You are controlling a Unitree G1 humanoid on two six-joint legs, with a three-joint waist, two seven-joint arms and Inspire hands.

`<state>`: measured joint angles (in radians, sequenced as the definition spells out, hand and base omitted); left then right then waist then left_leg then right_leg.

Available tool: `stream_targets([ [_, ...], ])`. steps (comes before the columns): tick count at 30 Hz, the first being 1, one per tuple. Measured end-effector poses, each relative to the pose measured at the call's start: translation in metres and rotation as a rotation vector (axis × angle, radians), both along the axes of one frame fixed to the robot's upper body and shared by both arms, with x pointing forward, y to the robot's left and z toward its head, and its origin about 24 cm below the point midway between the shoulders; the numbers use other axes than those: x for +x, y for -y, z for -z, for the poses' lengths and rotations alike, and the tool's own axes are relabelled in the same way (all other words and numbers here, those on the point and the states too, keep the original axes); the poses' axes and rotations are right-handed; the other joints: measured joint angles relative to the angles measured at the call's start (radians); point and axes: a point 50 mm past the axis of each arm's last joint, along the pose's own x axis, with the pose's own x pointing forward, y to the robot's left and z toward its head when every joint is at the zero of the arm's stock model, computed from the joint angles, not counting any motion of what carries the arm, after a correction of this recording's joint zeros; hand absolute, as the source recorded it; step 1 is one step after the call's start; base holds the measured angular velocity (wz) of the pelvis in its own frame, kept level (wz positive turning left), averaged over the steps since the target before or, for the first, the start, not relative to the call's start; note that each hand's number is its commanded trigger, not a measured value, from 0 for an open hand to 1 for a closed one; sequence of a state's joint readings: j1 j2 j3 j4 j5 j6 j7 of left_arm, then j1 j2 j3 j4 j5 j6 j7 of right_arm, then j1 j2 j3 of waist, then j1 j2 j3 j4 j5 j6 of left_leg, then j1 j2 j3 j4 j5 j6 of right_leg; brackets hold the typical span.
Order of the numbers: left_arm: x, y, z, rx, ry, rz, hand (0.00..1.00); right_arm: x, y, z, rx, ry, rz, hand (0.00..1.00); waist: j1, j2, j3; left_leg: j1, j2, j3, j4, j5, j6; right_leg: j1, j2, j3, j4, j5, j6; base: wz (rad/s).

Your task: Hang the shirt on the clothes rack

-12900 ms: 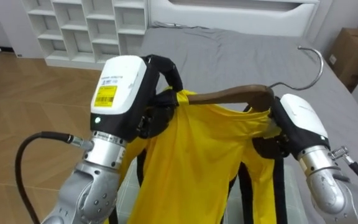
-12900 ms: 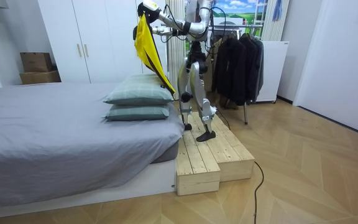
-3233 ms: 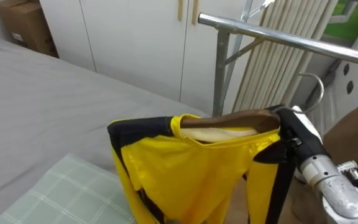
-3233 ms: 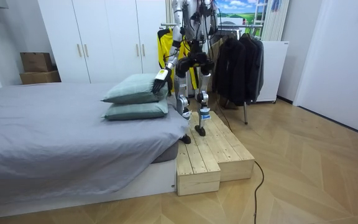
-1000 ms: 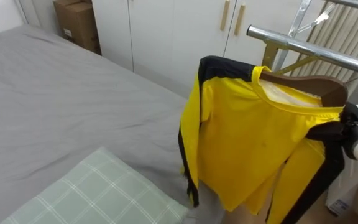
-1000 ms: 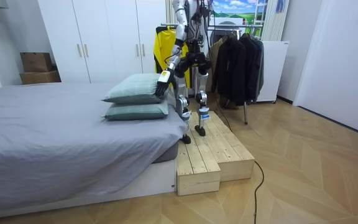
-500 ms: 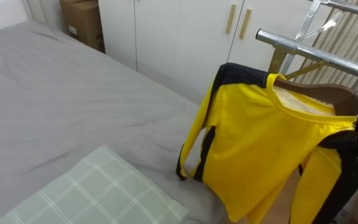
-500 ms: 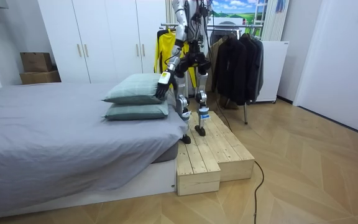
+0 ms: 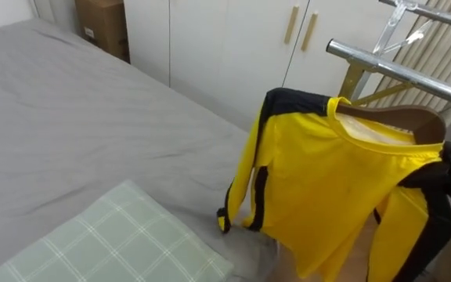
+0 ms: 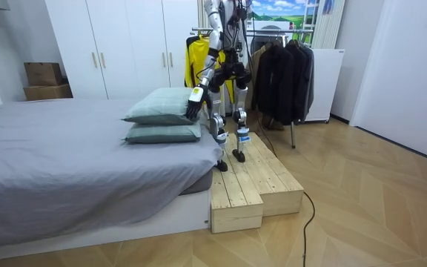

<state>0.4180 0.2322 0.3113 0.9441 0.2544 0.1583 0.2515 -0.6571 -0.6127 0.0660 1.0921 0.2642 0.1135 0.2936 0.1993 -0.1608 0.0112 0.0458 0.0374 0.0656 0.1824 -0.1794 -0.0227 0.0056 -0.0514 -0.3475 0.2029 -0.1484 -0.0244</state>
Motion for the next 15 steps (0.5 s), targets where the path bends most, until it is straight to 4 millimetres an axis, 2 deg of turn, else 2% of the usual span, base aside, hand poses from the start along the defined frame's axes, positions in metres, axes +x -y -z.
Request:
stream_targets([
  [6,0.001,-0.008,-0.004,0.003,-0.002,0.012,0.0,-0.005,0.005,0.006,0.029,-0.08,-0.012,1.0,-0.003,-0.014,0.0011,0.001,0.001,-0.015,-0.001,0.001,-0.001,0.009,0.002,-0.013,-0.005,-0.003,0.001,0.07],
  [15,0.0,-0.009,-0.004,-0.001,-0.004,0.011,0.0,-0.022,0.014,0.024,0.061,-0.201,0.007,1.0,-0.004,-0.018,0.0017,0.002,0.0,-0.024,-0.002,0.001,-0.001,0.026,0.003,-0.022,-0.019,-0.003,0.001,0.02],
])
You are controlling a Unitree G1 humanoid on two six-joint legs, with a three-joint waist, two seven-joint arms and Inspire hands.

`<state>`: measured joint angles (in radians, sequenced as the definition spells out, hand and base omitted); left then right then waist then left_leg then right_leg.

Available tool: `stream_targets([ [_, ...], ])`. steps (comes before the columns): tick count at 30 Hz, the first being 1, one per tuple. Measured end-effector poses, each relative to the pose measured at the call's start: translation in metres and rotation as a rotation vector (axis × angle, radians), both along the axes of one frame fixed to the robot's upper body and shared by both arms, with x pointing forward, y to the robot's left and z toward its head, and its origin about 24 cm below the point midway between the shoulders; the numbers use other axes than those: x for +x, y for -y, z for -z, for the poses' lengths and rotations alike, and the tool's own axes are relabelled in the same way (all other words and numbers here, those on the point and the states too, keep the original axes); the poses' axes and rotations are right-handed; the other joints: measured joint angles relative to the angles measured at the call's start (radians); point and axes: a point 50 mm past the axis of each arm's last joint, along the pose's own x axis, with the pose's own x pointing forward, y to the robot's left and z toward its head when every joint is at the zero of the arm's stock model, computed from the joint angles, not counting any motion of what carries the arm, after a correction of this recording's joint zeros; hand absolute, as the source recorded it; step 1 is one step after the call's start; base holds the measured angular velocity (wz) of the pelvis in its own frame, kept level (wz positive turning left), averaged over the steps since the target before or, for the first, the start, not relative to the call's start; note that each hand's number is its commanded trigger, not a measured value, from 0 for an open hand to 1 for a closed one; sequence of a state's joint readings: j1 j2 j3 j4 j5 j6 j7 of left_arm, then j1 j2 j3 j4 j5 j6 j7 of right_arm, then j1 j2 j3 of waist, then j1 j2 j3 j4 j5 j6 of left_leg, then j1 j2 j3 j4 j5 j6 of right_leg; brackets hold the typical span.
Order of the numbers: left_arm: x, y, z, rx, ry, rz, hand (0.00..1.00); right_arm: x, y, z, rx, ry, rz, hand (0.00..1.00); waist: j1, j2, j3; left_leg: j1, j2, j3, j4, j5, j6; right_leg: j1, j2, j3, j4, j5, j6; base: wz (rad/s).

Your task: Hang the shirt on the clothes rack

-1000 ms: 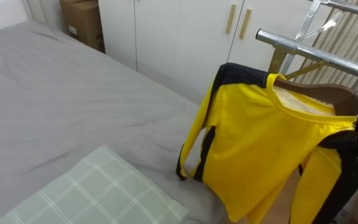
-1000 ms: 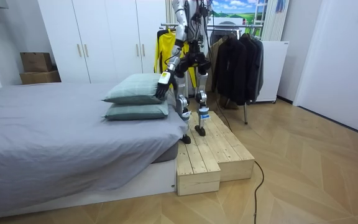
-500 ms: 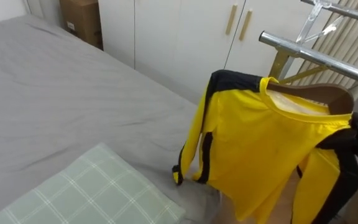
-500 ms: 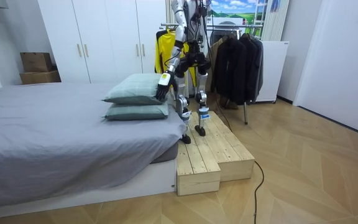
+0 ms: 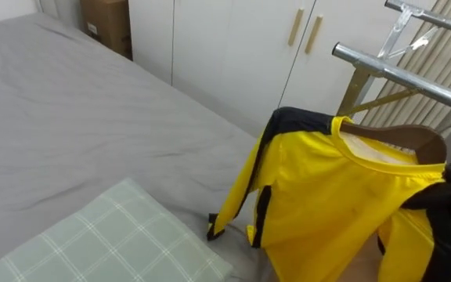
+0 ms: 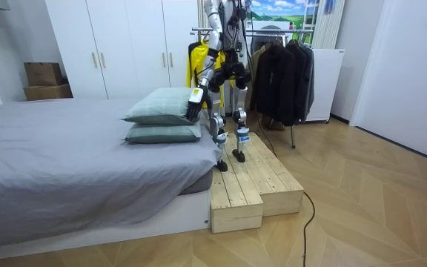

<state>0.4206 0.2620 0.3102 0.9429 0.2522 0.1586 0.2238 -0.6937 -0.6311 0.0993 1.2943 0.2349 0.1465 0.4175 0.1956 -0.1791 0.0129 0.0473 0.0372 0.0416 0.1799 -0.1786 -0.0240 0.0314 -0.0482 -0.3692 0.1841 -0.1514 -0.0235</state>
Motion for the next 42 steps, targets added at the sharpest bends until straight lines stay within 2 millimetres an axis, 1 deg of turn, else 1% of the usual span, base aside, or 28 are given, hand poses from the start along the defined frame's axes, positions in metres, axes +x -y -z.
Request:
stream_targets([
  [5,0.004,-0.002,0.0,0.004,0.011,0.0,0.0,-0.003,0.0,0.004,0.009,-0.025,-0.005,1.0,-0.004,-0.001,0.0011,-0.001,-0.002,-0.012,0.003,0.0,0.0,0.001,-0.001,-0.008,-0.003,-0.001,0.001,0.07],
  [6,0.006,-0.002,-0.001,0.005,0.016,0.002,0.0,-0.004,0.001,0.005,0.014,-0.034,-0.001,1.0,-0.003,-0.001,0.0011,-0.001,-0.002,-0.017,0.003,0.0,0.0,0.003,-0.001,-0.015,-0.004,-0.002,0.002,0.12],
  [9,0.009,-0.003,0.0,0.006,0.022,0.004,0.0,-0.007,0.001,0.008,0.025,-0.057,0.01,1.0,0.005,-0.001,0.0013,-0.001,-0.003,-0.021,0.003,0.001,-0.002,0.003,-0.001,-0.017,-0.002,-0.002,0.002,0.04],
  [14,0.011,-0.003,0.0,0.007,0.026,0.006,0.0,-0.008,0.001,0.009,0.026,-0.062,0.008,1.0,0.01,-0.001,0.0014,-0.001,-0.002,-0.021,0.002,0.001,-0.002,0.002,0.007,-0.015,-0.002,-0.002,0.002,0.0],
  [19,0.011,-0.003,0.0,0.007,0.028,0.005,0.0,-0.008,0.0,0.01,0.023,-0.067,0.004,1.0,0.015,-0.001,0.0011,-0.002,-0.002,-0.021,0.001,0.001,-0.002,0.002,0.007,-0.017,-0.004,-0.002,0.001,0.0],
  [27,0.016,-0.005,-0.001,0.01,0.037,0.013,0.0,-0.009,0.0,0.011,0.031,-0.067,0.008,1.0,0.032,-0.003,-0.0001,-0.002,-0.002,-0.022,0.002,0.001,-0.002,0.004,0.006,-0.017,-0.004,-0.002,0.001,0.0],
  [33,0.018,-0.007,-0.002,0.015,0.035,0.028,0.0,-0.016,0.002,0.018,0.051,-0.102,0.033,1.0,0.033,-0.006,-0.0002,-0.006,-0.003,-0.023,0.005,0.001,-0.002,-0.001,0.0,-0.017,-0.002,-0.002,0.002,0.0],
  [38,0.02,-0.007,-0.002,0.016,0.038,0.031,0.0,-0.016,0.002,0.018,0.05,-0.108,0.037,1.0,0.031,-0.008,-0.0014,-0.02,-0.003,-0.025,0.012,0.001,-0.002,-0.012,0.004,-0.018,0.001,-0.002,0.001,0.0],
  [40,0.02,-0.007,-0.002,0.016,0.038,0.032,0.0,-0.016,0.002,0.018,0.046,-0.106,0.042,1.0,0.031,-0.01,-0.0015,-0.02,-0.003,-0.026,0.013,0.001,-0.002,-0.011,0.001,-0.018,0.002,-0.002,0.001,0.0],
  [42,0.019,-0.007,-0.003,0.018,0.034,0.03,0.0,-0.016,0.003,0.018,0.039,-0.105,0.049,1.0,0.03,-0.015,-0.0007,-0.02,-0.003,-0.026,0.013,0.002,-0.002,-0.011,0.0,-0.017,0.002,-0.002,0.001,0.0],
])
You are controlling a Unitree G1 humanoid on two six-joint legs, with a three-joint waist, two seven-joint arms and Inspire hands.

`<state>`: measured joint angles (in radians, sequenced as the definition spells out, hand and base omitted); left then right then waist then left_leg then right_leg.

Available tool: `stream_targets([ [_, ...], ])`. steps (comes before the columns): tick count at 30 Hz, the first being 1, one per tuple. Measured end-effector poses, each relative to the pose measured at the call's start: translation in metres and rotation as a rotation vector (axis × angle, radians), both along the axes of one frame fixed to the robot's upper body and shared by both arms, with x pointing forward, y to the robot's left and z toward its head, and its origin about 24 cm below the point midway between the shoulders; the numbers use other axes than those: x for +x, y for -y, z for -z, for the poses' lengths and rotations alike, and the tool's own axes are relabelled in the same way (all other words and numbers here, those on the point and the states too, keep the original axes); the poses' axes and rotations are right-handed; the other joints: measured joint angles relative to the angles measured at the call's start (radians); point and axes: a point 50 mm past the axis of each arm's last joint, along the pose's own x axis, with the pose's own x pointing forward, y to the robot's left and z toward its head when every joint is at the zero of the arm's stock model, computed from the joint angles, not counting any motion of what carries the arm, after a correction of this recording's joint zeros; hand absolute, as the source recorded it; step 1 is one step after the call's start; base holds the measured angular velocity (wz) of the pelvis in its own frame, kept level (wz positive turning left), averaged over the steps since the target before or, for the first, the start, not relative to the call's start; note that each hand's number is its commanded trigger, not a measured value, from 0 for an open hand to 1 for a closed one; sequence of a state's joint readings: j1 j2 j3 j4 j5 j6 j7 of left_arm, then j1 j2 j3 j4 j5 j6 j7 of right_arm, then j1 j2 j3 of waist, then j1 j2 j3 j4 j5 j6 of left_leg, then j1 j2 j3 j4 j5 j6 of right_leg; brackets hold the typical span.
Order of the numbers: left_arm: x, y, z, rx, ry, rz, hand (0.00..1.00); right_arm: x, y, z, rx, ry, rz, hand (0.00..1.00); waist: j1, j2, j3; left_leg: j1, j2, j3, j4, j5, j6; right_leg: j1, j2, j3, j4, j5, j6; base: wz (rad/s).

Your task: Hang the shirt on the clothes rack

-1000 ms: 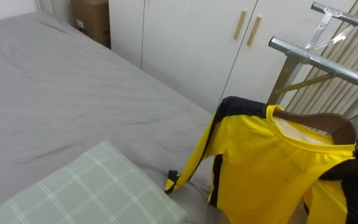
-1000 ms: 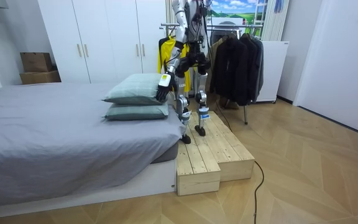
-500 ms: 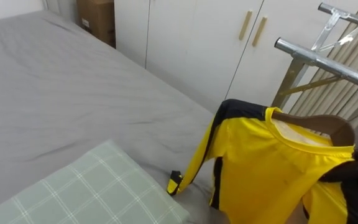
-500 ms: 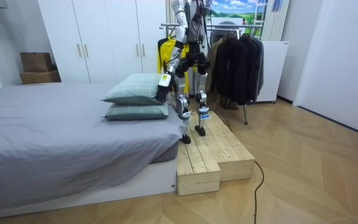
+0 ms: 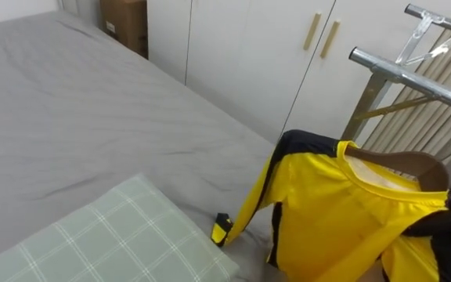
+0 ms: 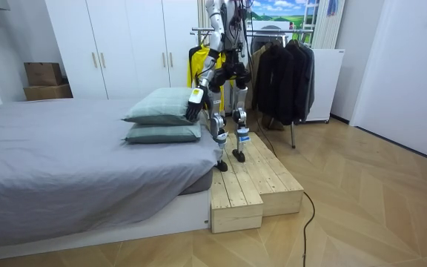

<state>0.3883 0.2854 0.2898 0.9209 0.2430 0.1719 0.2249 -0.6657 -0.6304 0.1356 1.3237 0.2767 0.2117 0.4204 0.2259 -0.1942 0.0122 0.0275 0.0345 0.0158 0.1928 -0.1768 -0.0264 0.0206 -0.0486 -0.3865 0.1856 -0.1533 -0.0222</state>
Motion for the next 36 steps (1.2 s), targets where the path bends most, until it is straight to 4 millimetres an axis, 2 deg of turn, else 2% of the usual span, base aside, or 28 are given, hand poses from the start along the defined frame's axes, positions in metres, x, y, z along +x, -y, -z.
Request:
stream_targets([
  [4,-0.002,-0.002,-0.002,0.012,0.002,0.002,0.0,0.0,0.001,-0.001,-0.003,0.002,0.005,1.0,-0.002,-0.013,-0.0018,-0.001,0.0,0.0,0.0,0.0,0.0,0.0,-0.001,-0.002,0.0,0.0,0.0,0.0],
  [8,-0.008,-0.003,-0.005,0.025,-0.002,0.005,0.0,0.0,0.002,-0.002,-0.006,-0.004,0.009,1.0,-0.001,-0.024,-0.0073,0.002,-0.001,0.001,0.0,0.0,0.0,0.003,-0.001,-0.007,0.0,0.0,0.0,0.0],
  [13,-0.01,-0.002,-0.007,0.021,0.003,0.011,0.0,-0.002,0.011,-0.008,-0.02,0.007,0.029,1.0,0.001,-0.023,-0.0072,0.009,-0.004,-0.005,0.003,0.0,0.0,0.012,-0.007,-0.013,0.001,0.0,0.0,0.02],
  [17,-0.014,0.001,-0.005,0.012,0.001,-0.004,0.0,0.0,0.021,-0.021,-0.033,0.051,0.073,1.0,-0.007,-0.012,-0.0102,0.02,-0.006,-0.006,-0.004,0.0,0.002,0.02,-0.009,-0.014,0.003,0.0,0.001,0.0],
  [23,-0.017,0.003,-0.004,-0.008,-0.011,-0.022,0.0,0.007,0.03,-0.042,-0.05,0.123,0.118,1.0,-0.044,-0.002,-0.0142,0.021,-0.013,-0.022,-0.005,0.001,0.004,0.025,-0.021,-0.028,0.021,-0.013,0.006,0.1],
  [26,-0.019,0.004,-0.003,-0.02,-0.03,-0.031,0.0,0.008,0.03,-0.044,-0.057,0.135,0.133,1.0,-0.052,0.004,-0.0118,0.031,-0.014,-0.02,-0.004,0.0,0.006,0.034,-0.023,-0.028,0.024,-0.015,0.008,0.01],
  [28,-0.019,0.004,-0.002,-0.039,-0.033,-0.035,0.0,0.008,0.031,-0.044,-0.058,0.134,0.135,1.0,-0.058,0.013,-0.0061,0.035,-0.017,-0.022,-0.001,-0.004,0.01,0.03,-0.031,-0.028,0.044,-0.022,0.01,0.03],
  [30,-0.022,0.007,0.001,-0.072,-0.047,-0.047,0.0,0.007,0.032,-0.044,-0.062,0.128,0.136,1.0,-0.091,0.027,-0.0064,0.024,-0.032,-0.028,0.023,-0.016,0.026,0.027,-0.056,-0.043,0.084,-0.041,0.025,0.2],
  [33,-0.025,0.012,0.005,-0.106,-0.057,-0.073,0.0,0.003,0.039,-0.047,-0.072,0.114,0.161,1.0,-0.098,0.049,-0.0073,0.014,-0.042,-0.028,0.054,-0.042,0.043,0.006,-0.073,-0.039,0.148,-0.046,0.032,-0.05],
  [36,-0.026,0.015,0.006,-0.114,-0.06,-0.081,0.0,-0.002,0.048,-0.054,-0.094,0.115,0.182,1.0,-0.1,0.051,-0.0052,0.01,-0.046,-0.028,0.072,-0.056,0.053,-0.012,-0.089,-0.028,0.207,-0.046,0.033,0.0],
])
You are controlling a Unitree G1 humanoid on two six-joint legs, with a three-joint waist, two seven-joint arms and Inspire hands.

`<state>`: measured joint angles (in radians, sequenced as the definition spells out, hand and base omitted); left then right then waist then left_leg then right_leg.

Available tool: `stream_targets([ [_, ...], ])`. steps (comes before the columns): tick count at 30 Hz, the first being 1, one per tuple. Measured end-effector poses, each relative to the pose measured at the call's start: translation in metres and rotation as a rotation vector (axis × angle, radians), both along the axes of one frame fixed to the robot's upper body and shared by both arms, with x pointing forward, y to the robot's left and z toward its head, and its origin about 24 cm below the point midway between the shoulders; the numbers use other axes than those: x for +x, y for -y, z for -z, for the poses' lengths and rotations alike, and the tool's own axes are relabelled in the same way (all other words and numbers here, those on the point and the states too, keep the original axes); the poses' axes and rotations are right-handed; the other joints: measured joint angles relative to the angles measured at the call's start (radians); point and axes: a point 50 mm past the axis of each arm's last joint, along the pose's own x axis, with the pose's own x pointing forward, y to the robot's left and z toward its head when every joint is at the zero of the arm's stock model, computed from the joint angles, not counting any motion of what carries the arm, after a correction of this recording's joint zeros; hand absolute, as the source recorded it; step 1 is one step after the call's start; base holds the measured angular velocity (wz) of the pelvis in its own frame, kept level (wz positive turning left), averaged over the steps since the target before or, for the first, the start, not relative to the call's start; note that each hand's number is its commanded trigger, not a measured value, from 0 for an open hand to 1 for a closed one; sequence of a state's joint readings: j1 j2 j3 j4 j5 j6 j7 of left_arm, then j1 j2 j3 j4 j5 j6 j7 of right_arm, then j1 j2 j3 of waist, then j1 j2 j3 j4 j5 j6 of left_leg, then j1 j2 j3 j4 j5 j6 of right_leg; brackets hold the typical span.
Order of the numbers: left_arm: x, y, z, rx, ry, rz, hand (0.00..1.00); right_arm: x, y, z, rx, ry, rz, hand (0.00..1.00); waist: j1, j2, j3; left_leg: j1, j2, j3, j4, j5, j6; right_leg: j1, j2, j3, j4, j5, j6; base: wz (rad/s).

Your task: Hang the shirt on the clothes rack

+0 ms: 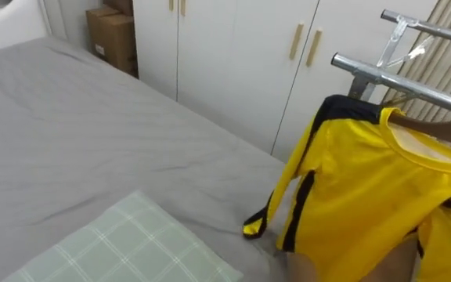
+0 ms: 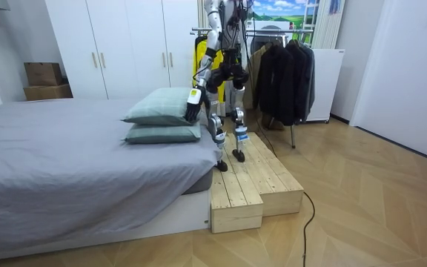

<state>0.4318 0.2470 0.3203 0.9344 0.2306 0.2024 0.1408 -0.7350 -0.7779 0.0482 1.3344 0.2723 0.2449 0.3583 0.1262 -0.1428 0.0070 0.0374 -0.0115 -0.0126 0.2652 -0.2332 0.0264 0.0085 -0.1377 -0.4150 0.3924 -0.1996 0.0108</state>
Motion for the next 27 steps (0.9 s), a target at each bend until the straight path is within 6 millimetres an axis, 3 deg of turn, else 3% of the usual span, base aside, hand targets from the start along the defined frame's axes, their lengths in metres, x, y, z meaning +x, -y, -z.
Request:
stream_targets([
  [4,0.002,-0.003,-0.001,0.009,0.012,-0.012,0.0,-0.001,0.003,-0.004,-0.007,0.007,0.007,1.0,0.003,-0.007,0.0017,-0.029,-0.002,0.002,0.06,-0.026,0.009,0.008,0.008,0.001,-0.02,0.007,0.01,0.01],
  [7,0.011,-0.004,0.0,0.012,0.033,-0.007,0.0,-0.005,0.01,-0.007,-0.021,0.001,0.029,1.0,0.007,-0.004,0.0008,-0.059,-0.003,-0.025,0.089,-0.037,0.022,0.005,0.019,0.008,-0.033,0.03,0.018,0.24],
  [10,0.022,-0.004,0.0,0.016,0.059,0.006,0.0,-0.014,0.017,-0.005,-0.027,-0.005,0.075,1.0,0.0,0.006,0.0015,-0.079,-0.007,-0.083,0.122,-0.044,0.027,-0.016,0.02,0.035,0.036,0.037,0.016,0.58],
  [11,0.027,-0.006,0.0,0.021,0.072,0.015,0.0,-0.02,0.021,-0.003,-0.024,-0.007,0.103,1.0,-0.014,0.02,0.0065,-0.082,-0.001,-0.131,0.135,-0.042,0.031,-0.032,0.03,0.059,0.052,0.036,0.019,0.81],
  [12,0.031,-0.009,-0.002,0.035,0.085,0.023,0.0,-0.025,0.023,0.001,-0.011,-0.007,0.127,1.0,-0.018,0.015,0.0036,-0.084,0.001,-0.168,0.134,-0.042,0.029,-0.044,0.075,0.138,-0.014,0.03,0.018,0.8],
  [13,0.033,-0.01,-0.003,0.044,0.09,0.026,0.0,-0.026,0.024,0.002,-0.008,-0.006,0.135,1.0,-0.02,0.007,-0.0006,-0.087,0.0,-0.179,0.136,-0.042,0.025,-0.051,0.094,0.173,-0.07,0.036,0.015,0.64],
  [14,0.033,-0.012,-0.004,0.061,0.091,0.024,0.0,-0.028,0.026,0.001,-0.007,-0.002,0.15,1.0,-0.026,-0.008,-0.0038,-0.1,-0.015,-0.188,0.159,-0.049,0.013,-0.066,0.111,0.209,-0.161,0.116,0.014,0.59],
  [15,0.031,-0.009,-0.002,0.056,0.09,0.016,0.0,-0.034,0.031,0.002,-0.021,-0.015,0.172,1.0,-0.021,0.008,-0.0083,-0.104,-0.013,-0.195,0.194,-0.067,0.0,-0.05,0.117,0.183,-0.159,0.102,0.003,0.39],
  [17,0.028,-0.01,-0.003,0.063,0.084,0.006,0.0,-0.035,0.031,0.002,-0.031,-0.026,0.167,1.0,-0.003,0.021,-0.0164,-0.089,-0.002,-0.195,0.186,-0.075,-0.01,-0.02,0.127,0.164,-0.176,0.096,-0.018,0.1],
  [25,0.027,-0.018,-0.01,0.121,0.087,0.03,0.0,-0.037,0.031,0.004,-0.037,-0.04,0.154,1.0,-0.009,0.011,-0.0108,-0.027,0.006,-0.229,0.09,-0.05,-0.028,0.029,0.143,0.152,-0.199,0.072,-0.031,0.13],
  [27,0.023,-0.02,-0.013,0.134,0.079,0.045,0.0,-0.037,0.031,0.005,-0.037,-0.04,0.154,1.0,-0.01,0.004,-0.0055,-0.027,0.006,-0.242,0.076,-0.044,-0.03,0.034,0.143,0.138,-0.208,0.07,-0.031,0.15],
])
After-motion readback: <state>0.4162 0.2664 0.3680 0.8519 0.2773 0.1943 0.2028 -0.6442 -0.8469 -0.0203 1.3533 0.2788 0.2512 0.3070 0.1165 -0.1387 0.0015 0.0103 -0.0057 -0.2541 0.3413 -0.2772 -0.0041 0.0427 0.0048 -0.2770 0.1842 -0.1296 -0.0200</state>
